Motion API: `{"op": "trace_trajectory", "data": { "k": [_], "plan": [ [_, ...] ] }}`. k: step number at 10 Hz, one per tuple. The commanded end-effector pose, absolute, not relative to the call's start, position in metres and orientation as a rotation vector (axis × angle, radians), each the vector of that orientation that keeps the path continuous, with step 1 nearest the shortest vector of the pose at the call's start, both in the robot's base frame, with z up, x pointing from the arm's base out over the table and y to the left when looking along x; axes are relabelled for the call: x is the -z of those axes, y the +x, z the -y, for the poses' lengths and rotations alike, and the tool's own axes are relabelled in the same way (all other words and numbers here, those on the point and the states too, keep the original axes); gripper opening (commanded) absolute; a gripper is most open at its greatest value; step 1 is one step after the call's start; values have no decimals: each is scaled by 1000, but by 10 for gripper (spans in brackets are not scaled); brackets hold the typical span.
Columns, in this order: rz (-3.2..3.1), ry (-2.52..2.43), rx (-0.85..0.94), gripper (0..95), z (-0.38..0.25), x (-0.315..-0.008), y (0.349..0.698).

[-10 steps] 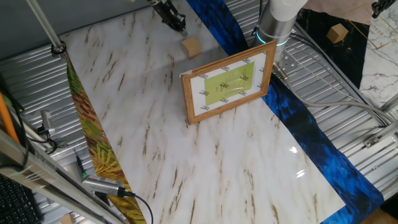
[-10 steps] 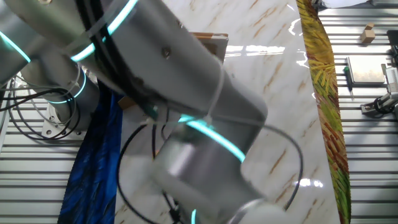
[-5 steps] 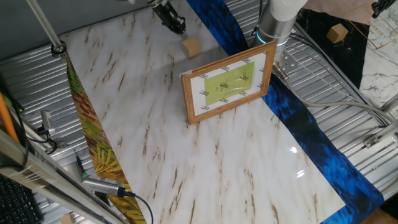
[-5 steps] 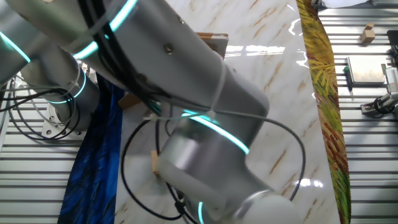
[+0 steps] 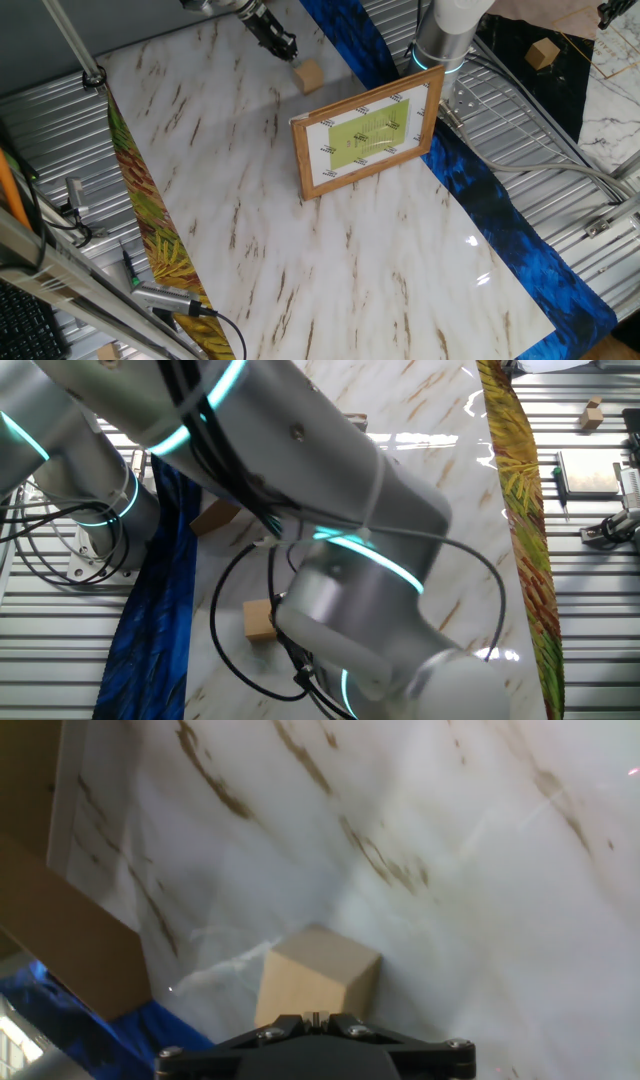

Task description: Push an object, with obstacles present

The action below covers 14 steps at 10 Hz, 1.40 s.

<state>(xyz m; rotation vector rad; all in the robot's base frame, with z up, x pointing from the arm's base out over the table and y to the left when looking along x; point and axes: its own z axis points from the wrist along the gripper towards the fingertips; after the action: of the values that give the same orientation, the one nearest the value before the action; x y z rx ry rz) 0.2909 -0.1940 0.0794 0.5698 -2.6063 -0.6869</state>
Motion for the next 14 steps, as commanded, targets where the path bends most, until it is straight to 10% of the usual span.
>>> {"op": "trace_trajectory", "data": {
  "k": [1, 14],
  "plan": [
    [2588, 568, 693, 0, 194, -79, 291],
    [2544, 606, 685, 0, 194, -79, 291]
  ]
}}
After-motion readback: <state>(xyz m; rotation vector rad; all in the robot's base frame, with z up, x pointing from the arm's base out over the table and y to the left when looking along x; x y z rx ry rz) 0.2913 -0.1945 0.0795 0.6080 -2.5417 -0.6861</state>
